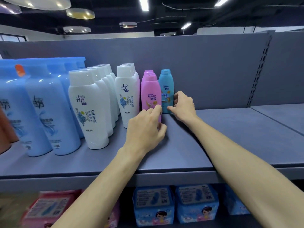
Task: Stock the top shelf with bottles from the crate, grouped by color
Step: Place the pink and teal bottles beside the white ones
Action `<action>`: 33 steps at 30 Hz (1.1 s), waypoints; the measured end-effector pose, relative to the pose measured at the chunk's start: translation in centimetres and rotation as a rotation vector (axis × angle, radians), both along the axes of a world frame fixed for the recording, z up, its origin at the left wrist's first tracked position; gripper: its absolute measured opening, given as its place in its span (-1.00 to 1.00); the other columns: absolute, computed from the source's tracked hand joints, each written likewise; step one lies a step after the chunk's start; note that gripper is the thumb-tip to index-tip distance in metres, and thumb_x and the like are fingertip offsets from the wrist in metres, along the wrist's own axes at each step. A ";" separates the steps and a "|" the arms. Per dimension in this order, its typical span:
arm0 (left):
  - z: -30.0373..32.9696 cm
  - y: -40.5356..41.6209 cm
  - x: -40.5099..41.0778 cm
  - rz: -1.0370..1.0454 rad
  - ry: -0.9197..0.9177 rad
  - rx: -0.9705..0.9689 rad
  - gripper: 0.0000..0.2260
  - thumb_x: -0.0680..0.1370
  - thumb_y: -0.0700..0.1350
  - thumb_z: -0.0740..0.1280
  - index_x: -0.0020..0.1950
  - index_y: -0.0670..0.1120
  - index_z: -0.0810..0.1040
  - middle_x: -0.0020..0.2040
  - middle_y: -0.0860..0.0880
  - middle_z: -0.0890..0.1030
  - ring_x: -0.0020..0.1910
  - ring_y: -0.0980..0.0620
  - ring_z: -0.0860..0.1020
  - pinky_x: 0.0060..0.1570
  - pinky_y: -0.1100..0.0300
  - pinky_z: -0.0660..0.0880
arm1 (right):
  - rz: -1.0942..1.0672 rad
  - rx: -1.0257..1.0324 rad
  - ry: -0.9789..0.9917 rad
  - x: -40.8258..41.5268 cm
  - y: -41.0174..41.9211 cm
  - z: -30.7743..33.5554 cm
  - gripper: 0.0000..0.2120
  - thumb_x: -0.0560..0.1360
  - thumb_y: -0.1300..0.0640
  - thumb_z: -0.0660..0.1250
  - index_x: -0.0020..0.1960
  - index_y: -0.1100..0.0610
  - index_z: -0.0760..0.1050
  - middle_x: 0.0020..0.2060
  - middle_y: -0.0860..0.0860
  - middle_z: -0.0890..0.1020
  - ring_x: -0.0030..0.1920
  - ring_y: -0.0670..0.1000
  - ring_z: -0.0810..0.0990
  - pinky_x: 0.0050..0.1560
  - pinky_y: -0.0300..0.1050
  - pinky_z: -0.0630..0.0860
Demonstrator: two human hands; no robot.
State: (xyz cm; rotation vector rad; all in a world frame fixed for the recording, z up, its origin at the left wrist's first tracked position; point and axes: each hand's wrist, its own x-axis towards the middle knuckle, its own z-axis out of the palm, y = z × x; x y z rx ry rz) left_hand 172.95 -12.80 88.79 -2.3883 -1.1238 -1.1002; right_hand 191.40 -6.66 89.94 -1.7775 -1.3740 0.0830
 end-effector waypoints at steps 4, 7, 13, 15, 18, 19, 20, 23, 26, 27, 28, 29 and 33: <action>0.1 0.3 -0.1 0.019 0.040 -0.015 -0.82 0.42 -0.06 0.23 -0.01 -0.06 0.40 -0.28 0.05 0.52 -0.24 -0.07 0.47 -0.30 0.03 0.44 | -0.062 0.039 -0.118 -0.3 -1.5 0.8 -0.65 0.42 0.10 0.47 0.09 0.14 0.39 -0.01 0.08 0.59 -0.02 0.18 0.56 -0.03 0.02 0.51; 0.2 0.4 -0.3 0.034 0.049 -0.041 -0.81 0.42 -0.05 0.24 -0.01 -0.07 0.40 -0.26 0.02 0.54 -0.23 -0.11 0.48 -0.26 0.03 0.43 | -0.085 0.054 -0.245 -1.0 -3.5 1.5 -0.67 0.45 0.08 0.45 0.10 0.14 0.38 -0.01 0.08 0.57 -0.02 0.19 0.56 -0.10 -0.02 0.45; 1.1 -1.1 -0.3 0.062 0.109 -0.005 -0.81 0.46 -0.06 0.27 0.02 -0.10 0.39 -0.15 -0.07 0.56 -0.17 -0.16 0.51 -0.26 0.09 0.26 | -0.016 0.028 -0.461 -2.8 -9.0 2.4 -0.65 0.48 0.05 0.41 0.20 0.12 0.43 0.07 0.07 0.59 0.05 0.16 0.58 -0.04 -0.02 0.47; 1.3 -1.5 -0.4 0.069 0.187 0.055 -0.79 0.42 -0.09 0.31 0.02 -0.11 0.43 -0.17 -0.09 0.58 -0.20 -0.18 0.52 -0.26 0.11 0.22 | -0.025 0.006 -0.500 -3.0 -10.8 3.1 -0.66 0.48 0.04 0.41 0.18 0.13 0.43 0.05 0.06 0.60 0.03 0.16 0.58 -0.09 -0.04 0.45; 2.1 -2.4 -0.2 0.106 0.363 0.175 -0.73 0.28 -0.13 0.41 -0.05 -0.11 0.52 -0.29 -0.08 0.58 -0.31 -0.14 0.53 -0.29 0.13 0.23 | -0.032 -0.006 -0.539 -3.2 -12.8 4.2 -0.66 0.48 0.03 0.41 0.17 0.12 0.42 0.07 0.05 0.60 0.04 0.14 0.58 -0.09 -0.05 0.45; 2.7 -2.9 -0.2 0.101 0.379 0.205 -0.72 0.29 -0.12 0.40 -0.03 -0.10 0.52 -0.27 -0.08 0.59 -0.29 -0.13 0.53 -0.28 0.12 0.26 | -0.033 -0.002 -0.553 -3.4 -13.4 4.6 -0.66 0.49 0.03 0.41 0.18 0.12 0.42 0.08 0.04 0.60 0.05 0.14 0.58 -0.06 -0.04 0.46; 3.2 -3.3 -0.4 0.093 0.384 0.222 -0.71 0.33 -0.11 0.38 0.03 -0.10 0.52 -0.22 -0.08 0.60 -0.24 -0.14 0.55 -0.25 0.11 0.29 | -0.036 -0.001 -0.568 -3.5 -14.1 4.8 -0.65 0.49 0.02 0.41 0.18 0.12 0.41 0.09 0.04 0.60 0.05 0.14 0.58 -0.04 -0.04 0.47; 4.5 -4.7 -1.4 0.083 0.347 0.225 -0.68 0.47 -0.05 0.30 0.20 -0.09 0.46 -0.06 -0.09 0.61 -0.08 -0.14 0.55 -0.18 0.09 0.29 | -0.043 -0.003 -0.581 -4.1 -15.8 5.0 -0.65 0.48 0.03 0.40 0.18 0.11 0.41 0.09 0.03 0.60 0.05 0.12 0.57 -0.06 -0.06 0.45; 4.7 -6.0 -3.1 0.071 0.297 0.187 -0.72 0.49 -0.09 0.26 0.17 -0.12 0.45 -0.07 -0.11 0.59 -0.09 -0.18 0.53 -0.20 0.08 0.24 | -0.054 -0.017 -0.565 -4.5 -17.4 4.8 -0.67 0.48 0.04 0.40 0.18 0.11 0.41 0.08 0.03 0.60 0.03 0.12 0.56 -0.08 -0.06 0.46; 4.5 -6.5 -3.6 0.057 0.302 0.178 -0.74 0.47 -0.10 0.27 0.14 -0.14 0.46 -0.10 -0.12 0.59 -0.12 -0.19 0.52 -0.21 0.08 0.25 | -0.058 -0.021 -0.569 -4.7 -18.0 4.7 -0.67 0.48 0.04 0.39 0.17 0.11 0.40 0.08 0.03 0.60 0.02 0.12 0.56 -0.08 -0.06 0.47; 4.2 -6.9 -4.2 0.044 0.321 0.171 -0.75 0.45 -0.12 0.29 0.10 -0.15 0.47 -0.13 -0.13 0.59 -0.17 -0.19 0.52 -0.23 0.07 0.29 | -0.061 -0.028 -0.577 -4.8 -18.5 4.7 -0.68 0.49 0.04 0.39 0.17 0.11 0.40 0.07 0.04 0.60 0.01 0.13 0.56 -0.07 -0.05 0.48; 3.6 -7.3 -4.8 0.032 0.336 0.166 -0.75 0.42 -0.14 0.31 0.07 -0.16 0.48 -0.17 -0.13 0.58 -0.21 -0.18 0.51 -0.27 0.06 0.32 | -0.063 -0.039 -0.589 -4.9 -19.0 4.8 -0.68 0.49 0.05 0.38 0.17 0.11 0.39 0.07 0.04 0.60 0.01 0.13 0.55 -0.07 -0.05 0.49; 1.9 -9.0 -6.9 0.023 0.283 0.103 -0.75 0.40 -0.14 0.30 0.06 -0.13 0.44 -0.24 -0.08 0.47 -0.25 -0.16 0.44 -0.38 0.11 0.24 | -0.069 -0.037 -0.624 -5.6 -20.5 5.9 -0.68 0.49 0.05 0.37 0.17 0.11 0.39 0.07 0.03 0.59 -0.03 0.14 0.55 -0.13 -0.07 0.45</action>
